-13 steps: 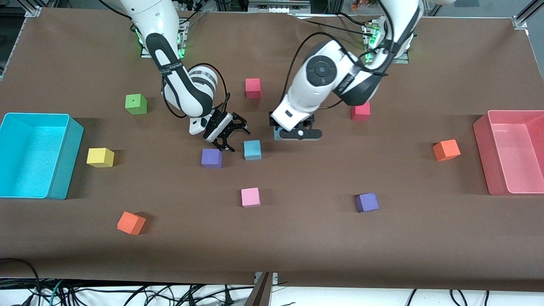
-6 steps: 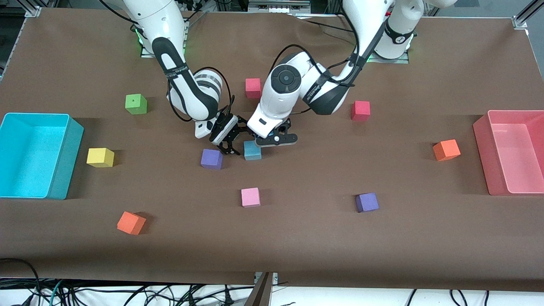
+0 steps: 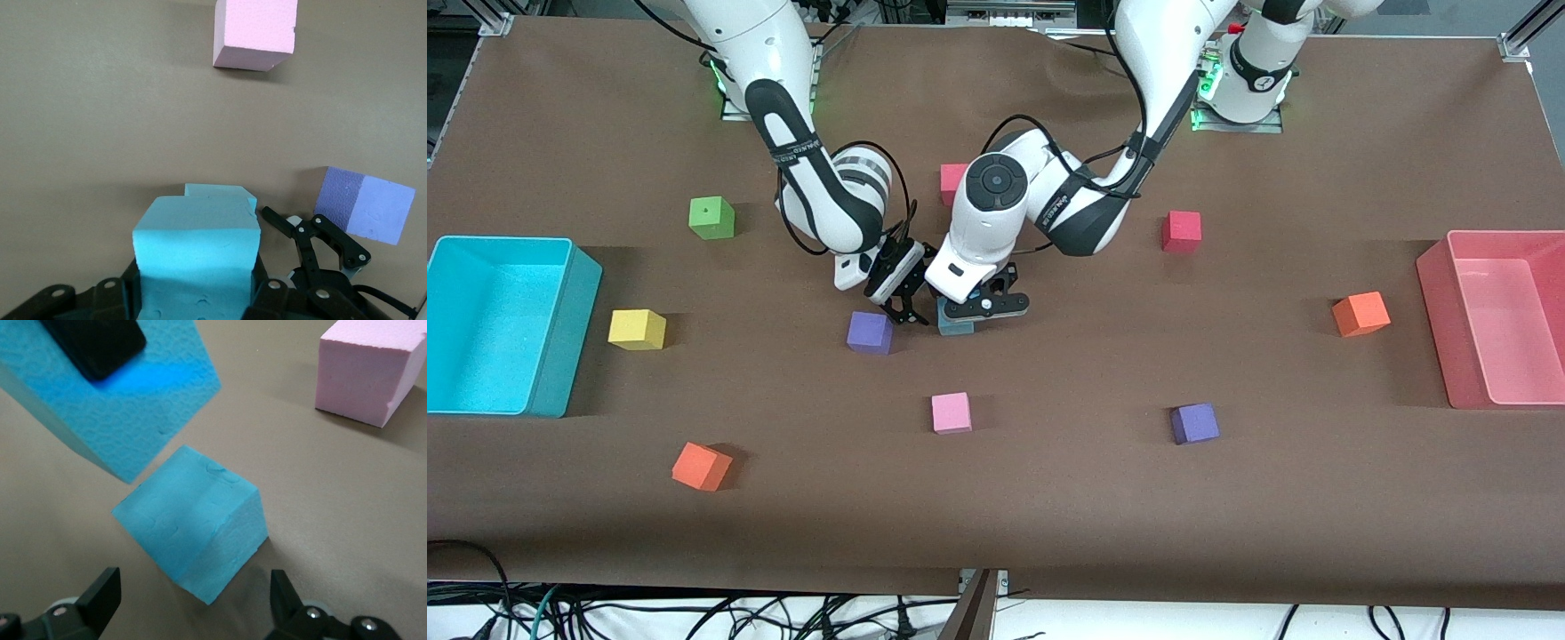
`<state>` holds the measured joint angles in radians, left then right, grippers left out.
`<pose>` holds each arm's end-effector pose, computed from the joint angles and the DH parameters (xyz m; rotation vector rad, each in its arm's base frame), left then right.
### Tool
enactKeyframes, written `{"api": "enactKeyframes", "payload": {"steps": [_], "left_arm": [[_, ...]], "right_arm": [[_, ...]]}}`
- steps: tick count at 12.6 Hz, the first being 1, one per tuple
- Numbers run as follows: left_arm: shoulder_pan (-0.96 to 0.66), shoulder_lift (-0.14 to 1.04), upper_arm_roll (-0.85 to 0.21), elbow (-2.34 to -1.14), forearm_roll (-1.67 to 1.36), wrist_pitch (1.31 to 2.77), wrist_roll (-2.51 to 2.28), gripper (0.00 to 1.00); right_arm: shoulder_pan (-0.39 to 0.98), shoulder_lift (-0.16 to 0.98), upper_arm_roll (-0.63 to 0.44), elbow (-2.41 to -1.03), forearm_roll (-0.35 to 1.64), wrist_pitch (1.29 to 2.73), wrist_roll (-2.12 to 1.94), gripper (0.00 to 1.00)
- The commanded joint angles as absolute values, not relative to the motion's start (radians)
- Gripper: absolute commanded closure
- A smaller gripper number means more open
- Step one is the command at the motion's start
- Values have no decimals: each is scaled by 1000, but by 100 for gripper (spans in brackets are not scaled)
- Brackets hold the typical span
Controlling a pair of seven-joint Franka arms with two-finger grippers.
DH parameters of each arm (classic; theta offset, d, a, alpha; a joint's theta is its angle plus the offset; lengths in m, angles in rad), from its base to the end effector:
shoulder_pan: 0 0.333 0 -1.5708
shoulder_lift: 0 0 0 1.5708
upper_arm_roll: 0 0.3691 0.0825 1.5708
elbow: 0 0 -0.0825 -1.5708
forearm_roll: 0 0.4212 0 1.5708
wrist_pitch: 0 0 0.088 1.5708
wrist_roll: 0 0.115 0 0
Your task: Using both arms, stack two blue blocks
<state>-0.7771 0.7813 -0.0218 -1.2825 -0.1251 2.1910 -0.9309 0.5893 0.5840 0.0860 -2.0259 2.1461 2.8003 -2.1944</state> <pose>0.5791 -0.5955 0.3079 2.9506 0.3044 -0.0146 0.4960 0.3500 0.1426 -2.3195 -0.9437 -0.7738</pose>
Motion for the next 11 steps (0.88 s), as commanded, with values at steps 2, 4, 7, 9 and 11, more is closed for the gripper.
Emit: {"api": "enactKeyframes", "payload": {"steps": [2,4,7,9,11], "left_arm": [[-819,833,11,-1218,-120,2177,-963,100],[-825,838,11,-1220,-120,2177,-965,100],[-833,847,11,-1220,-120,2192,-972,100],[-839,851,11,-1219,-120,2195,-977,100],[-841,857,11,-1219,-120,2201,-977,100]], "right_arm": [[603,594,75,-2010,2171,2803,-2218,1],[603,594,75,-2010,2171,2803,-2218,1],[603,595,75,-2010,2171,2803,-2218,1],[603,595,75,-2010,2171,2803,-2218,1],[603,597,75,-2010,2171,2803,-2218,1]]}}
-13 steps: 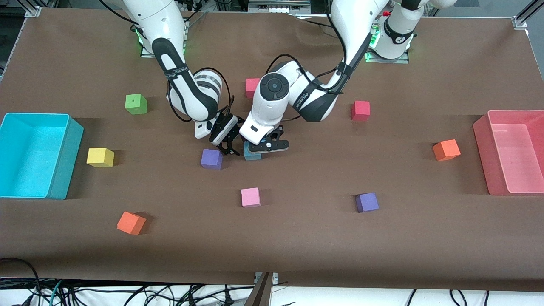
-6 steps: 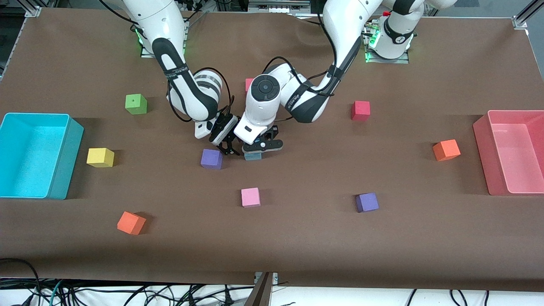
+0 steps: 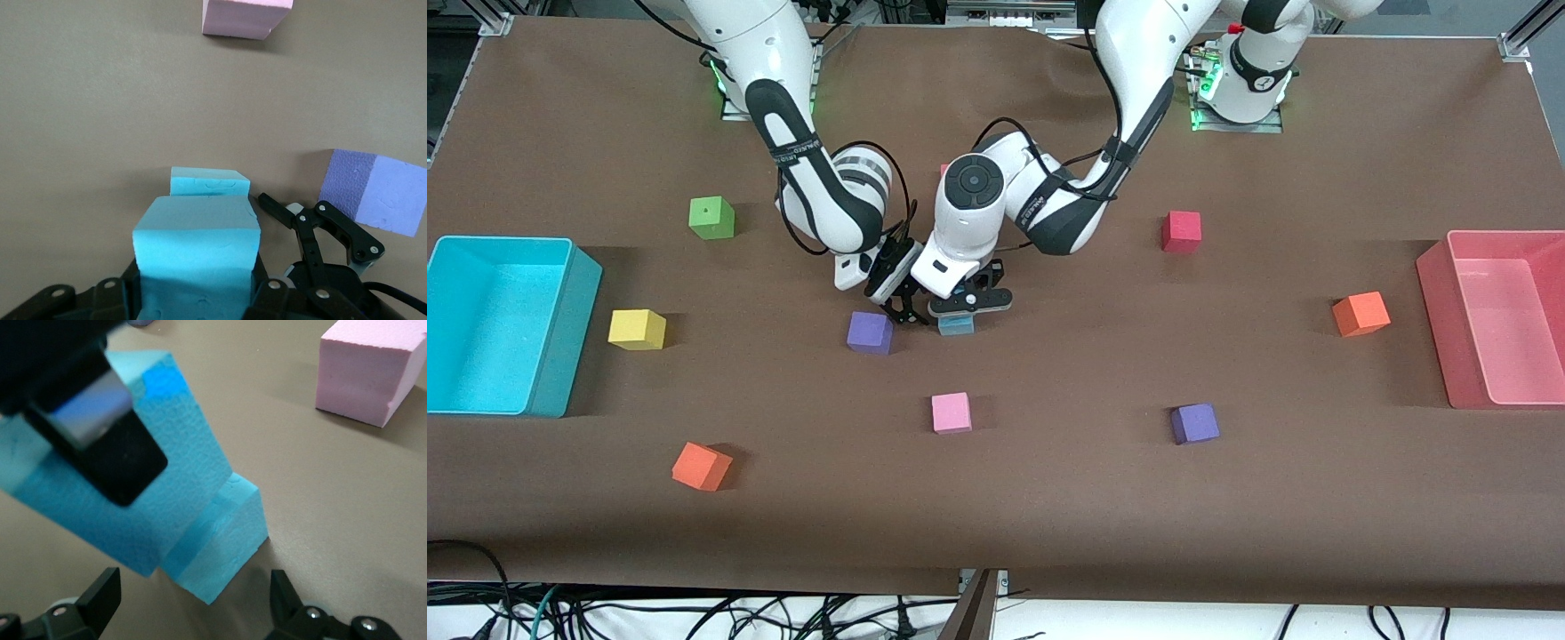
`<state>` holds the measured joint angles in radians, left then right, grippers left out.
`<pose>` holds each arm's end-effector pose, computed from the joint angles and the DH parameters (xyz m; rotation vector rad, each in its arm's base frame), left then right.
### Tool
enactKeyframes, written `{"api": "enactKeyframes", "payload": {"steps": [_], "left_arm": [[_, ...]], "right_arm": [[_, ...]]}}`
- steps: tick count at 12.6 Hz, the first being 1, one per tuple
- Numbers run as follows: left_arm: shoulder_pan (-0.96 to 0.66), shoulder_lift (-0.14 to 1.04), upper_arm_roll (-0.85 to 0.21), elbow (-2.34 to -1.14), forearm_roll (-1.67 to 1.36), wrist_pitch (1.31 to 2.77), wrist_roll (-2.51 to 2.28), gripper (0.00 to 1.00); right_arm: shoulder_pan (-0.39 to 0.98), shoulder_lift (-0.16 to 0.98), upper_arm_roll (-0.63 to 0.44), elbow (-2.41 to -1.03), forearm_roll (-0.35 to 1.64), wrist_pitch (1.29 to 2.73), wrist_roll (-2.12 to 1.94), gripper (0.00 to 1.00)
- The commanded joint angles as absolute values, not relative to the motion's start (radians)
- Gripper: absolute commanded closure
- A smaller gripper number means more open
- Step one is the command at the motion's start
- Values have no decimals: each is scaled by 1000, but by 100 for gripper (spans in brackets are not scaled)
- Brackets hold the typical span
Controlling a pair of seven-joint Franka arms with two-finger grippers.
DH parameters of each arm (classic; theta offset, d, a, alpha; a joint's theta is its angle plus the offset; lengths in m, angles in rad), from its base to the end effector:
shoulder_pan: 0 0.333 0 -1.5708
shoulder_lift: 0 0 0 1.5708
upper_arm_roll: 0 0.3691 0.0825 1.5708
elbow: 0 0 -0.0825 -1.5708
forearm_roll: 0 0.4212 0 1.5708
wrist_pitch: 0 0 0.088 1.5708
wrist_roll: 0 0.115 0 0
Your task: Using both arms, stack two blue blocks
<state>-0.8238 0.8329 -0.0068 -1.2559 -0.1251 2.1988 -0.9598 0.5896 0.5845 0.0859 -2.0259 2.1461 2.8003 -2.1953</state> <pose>0.5610 -0.6194 0.2791 2.9721 0.2977 -0.0258 0.4958 0.3500 0.1423 -2.3194 -0.9451 -0.7735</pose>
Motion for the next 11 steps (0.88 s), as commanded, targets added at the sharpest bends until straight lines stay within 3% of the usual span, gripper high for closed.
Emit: {"api": "enactKeyframes", "payload": {"steps": [1,5,6,8,11], "left_arm": [[-841,861,11,-1220,-120,2212,-979,93],[-841,868,11,-1219,-121,2229,-977,73],[-841,868,11,-1218,-121,2229,-980,58],[-841,868,12,-1221,-117,2232,-970,0],[-839,865,12,-1218,-118,2243,-974,0]], "right_arm": [[603,597,75,-2010,2171,2803,-2217,1],[603,597,75,-2009,2172,2803,-2217,1],[603,597,75,-2008,2172,2803,-2217,1],[603,597,75,-2008,2172,2803,-2217,1],[601,597,75,-2008,2172,2803,-2217,1]]}}
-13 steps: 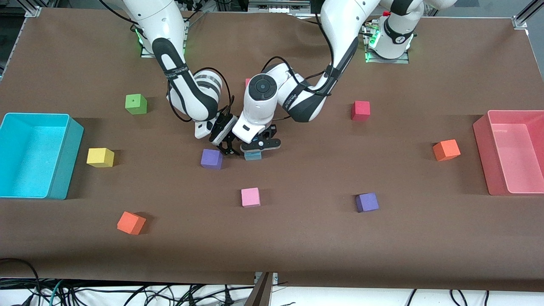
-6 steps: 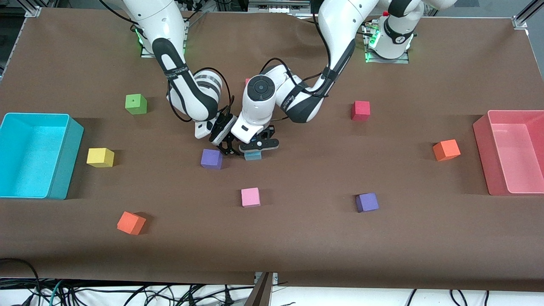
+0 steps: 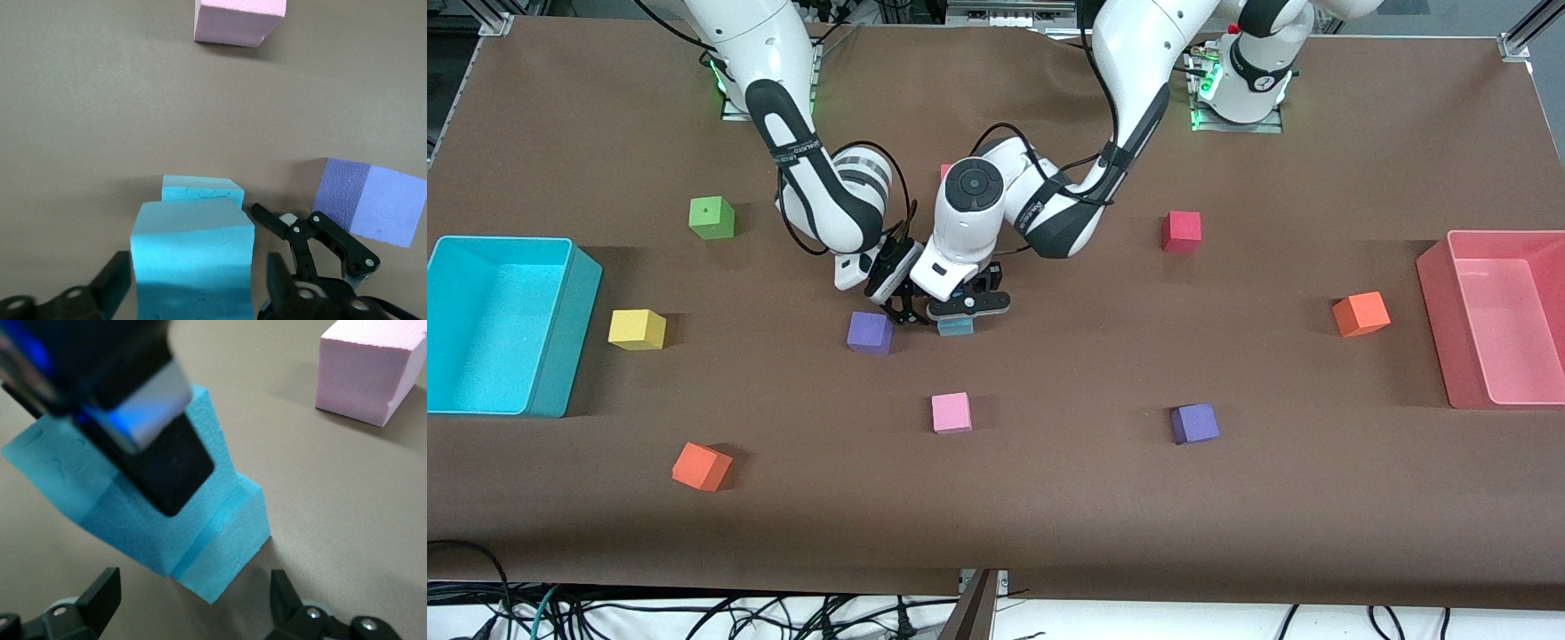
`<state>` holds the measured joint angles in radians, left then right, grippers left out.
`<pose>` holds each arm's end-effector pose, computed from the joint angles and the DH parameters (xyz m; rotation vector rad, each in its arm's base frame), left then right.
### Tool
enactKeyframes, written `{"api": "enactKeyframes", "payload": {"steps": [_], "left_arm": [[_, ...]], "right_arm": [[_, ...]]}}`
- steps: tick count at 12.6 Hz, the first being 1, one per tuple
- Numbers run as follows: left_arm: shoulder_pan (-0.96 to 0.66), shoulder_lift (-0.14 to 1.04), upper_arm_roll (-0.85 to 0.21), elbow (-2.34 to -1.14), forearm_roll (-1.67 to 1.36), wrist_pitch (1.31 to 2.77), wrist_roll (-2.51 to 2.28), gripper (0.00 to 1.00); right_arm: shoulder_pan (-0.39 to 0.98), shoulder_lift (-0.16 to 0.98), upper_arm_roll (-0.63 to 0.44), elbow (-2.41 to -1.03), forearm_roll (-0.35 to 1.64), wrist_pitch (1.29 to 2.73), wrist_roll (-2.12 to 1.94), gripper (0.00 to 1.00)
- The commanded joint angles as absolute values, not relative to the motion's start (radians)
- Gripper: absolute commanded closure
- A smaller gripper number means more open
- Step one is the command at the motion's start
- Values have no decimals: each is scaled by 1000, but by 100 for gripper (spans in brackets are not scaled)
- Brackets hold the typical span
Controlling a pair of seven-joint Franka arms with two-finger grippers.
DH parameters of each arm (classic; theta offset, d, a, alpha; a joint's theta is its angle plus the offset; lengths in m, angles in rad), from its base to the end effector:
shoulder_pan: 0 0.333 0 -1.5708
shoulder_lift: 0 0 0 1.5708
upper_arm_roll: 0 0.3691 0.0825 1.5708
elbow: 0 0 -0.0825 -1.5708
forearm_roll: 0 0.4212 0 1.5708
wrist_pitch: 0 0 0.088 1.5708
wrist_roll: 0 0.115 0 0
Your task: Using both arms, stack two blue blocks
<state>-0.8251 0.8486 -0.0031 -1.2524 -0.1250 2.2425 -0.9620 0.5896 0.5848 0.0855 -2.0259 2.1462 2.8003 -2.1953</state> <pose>0.5654 -0.6214 0.2721 2.9497 0.3048 0.0091 0.4959 0.3498 0.1421 -2.3200 -0.9448 -0.7734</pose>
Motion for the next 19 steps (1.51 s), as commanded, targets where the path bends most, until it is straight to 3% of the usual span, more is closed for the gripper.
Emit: {"api": "enactKeyframes", "payload": {"steps": [1,5,8,12,15,19], "left_arm": [[-839,864,15,-1219,-120,2240,-974,0],[-809,780,37,-1236,-120,2169,-963,0],[-698,659,8,-1290,-126,2057,-921,0],[-429,396,-112,-1477,-129,1913,-768,0],[-270,252,-123,-1500,-129,1693,-553,0],[-76,117,-121,-1540,-117,1536,-338,0]], "right_arm": [[601,597,75,-2009,2171,2803,-2217,1],[601,580,57,-2016,2160,2807,-2209,1],[598,493,57,-2104,2158,2816,-2194,1],[592,355,64,-2253,2157,2858,-2097,2],[586,301,109,-2328,2155,2868,-1960,2],[580,284,178,-2333,2151,2895,-1627,2]]}}
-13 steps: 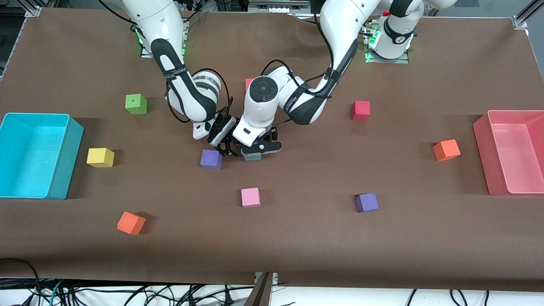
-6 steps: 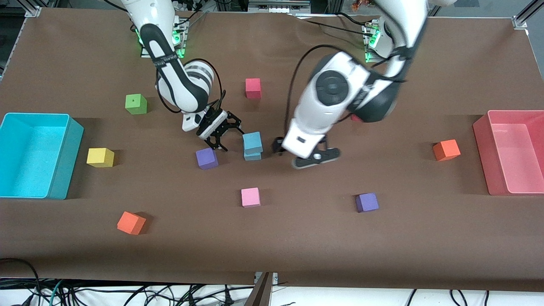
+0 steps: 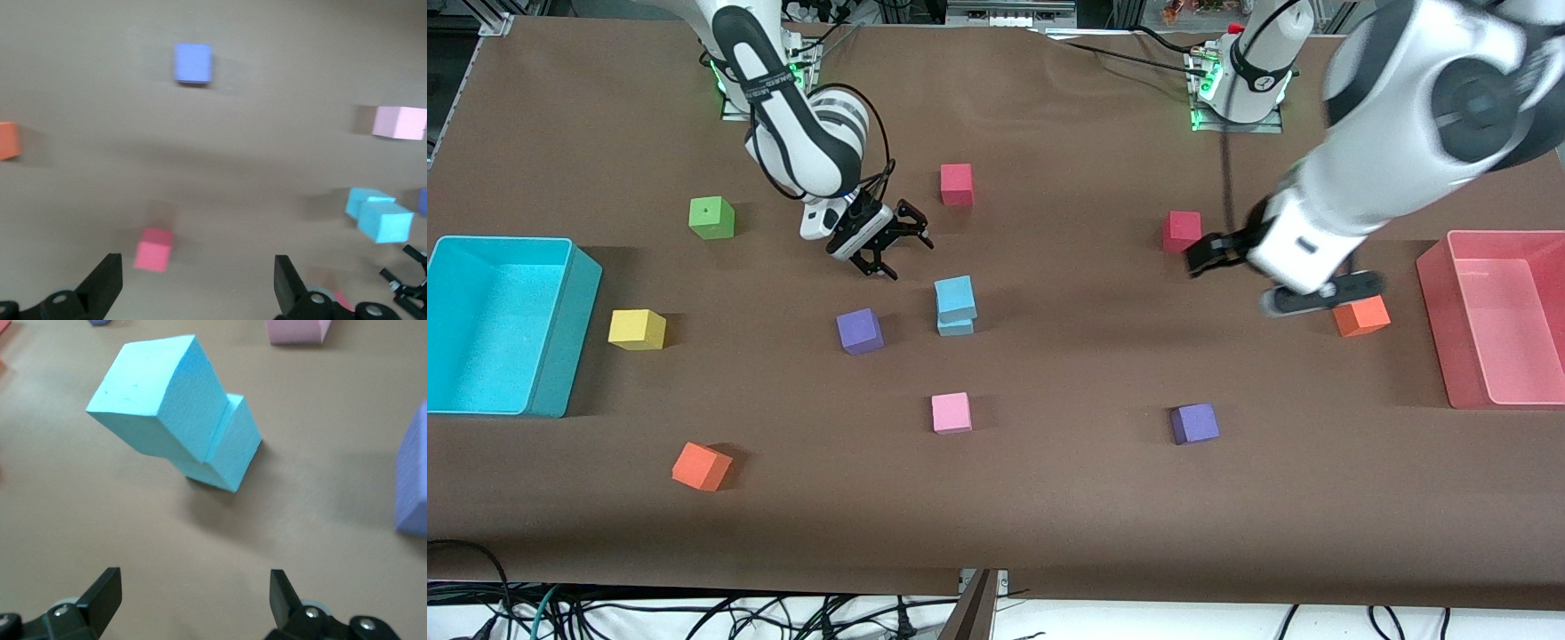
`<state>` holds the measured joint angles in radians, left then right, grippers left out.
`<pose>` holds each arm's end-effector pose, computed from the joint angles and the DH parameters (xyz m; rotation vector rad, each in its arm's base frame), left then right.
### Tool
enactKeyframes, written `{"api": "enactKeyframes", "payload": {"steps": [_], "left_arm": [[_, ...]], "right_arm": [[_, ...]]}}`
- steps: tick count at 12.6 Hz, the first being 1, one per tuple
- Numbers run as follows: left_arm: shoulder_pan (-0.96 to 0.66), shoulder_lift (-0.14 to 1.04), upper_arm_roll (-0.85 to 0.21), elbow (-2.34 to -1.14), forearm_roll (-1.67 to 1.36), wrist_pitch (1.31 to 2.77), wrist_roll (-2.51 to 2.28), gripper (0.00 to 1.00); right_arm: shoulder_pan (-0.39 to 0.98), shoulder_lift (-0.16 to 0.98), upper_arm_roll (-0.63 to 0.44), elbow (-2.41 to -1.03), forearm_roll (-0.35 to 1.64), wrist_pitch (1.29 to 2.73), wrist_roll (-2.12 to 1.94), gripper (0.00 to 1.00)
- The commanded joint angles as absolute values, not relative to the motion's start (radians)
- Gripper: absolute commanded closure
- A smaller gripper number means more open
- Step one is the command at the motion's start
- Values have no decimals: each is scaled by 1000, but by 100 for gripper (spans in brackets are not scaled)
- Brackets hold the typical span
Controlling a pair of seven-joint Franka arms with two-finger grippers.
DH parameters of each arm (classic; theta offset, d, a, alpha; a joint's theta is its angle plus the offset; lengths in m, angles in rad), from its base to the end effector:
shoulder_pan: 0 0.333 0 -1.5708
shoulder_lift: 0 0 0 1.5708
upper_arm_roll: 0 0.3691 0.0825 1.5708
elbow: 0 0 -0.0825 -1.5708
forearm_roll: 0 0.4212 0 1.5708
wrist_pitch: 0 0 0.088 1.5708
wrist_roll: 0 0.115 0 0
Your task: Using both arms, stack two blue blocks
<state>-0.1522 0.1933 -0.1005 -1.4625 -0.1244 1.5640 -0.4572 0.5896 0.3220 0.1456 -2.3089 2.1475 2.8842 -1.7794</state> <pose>0.6327 -0.1715 0.6050 3.0148 0.3182 -0.2050 0.4094 0.3103 0.1981 -2.4743 -0.5045 -0.5591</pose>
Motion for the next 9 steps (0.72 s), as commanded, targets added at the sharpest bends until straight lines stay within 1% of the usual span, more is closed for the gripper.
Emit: {"api": "enactKeyframes", "payload": {"steps": [1,2,4,5,7,9], "left_arm": [[-27,98,-120,-1548,-115,1520,-283,0],[0,89,-112,-1551,-114,1503,-255,0],[35,69,-103,-1551,-63,1482,-195,0],[50,58,-100,-1549,-49,1464,-167,0],[54,52,-78,-1546,-29,1447,-158,0],[61,48,-75,-1545,-11,1445,-130,0]], "right_arm": [[578,284,187,-2329,2137,2887,-1526,2],[578,284,187,-2329,2097,2863,-1453,2],[578,276,166,-2326,2044,2739,-1298,2],[578,275,143,-2322,1983,2682,-1211,2],[578,265,92,-2321,1805,2579,-1055,2],[577,250,22,-2316,1586,2443,-900,2]]}}
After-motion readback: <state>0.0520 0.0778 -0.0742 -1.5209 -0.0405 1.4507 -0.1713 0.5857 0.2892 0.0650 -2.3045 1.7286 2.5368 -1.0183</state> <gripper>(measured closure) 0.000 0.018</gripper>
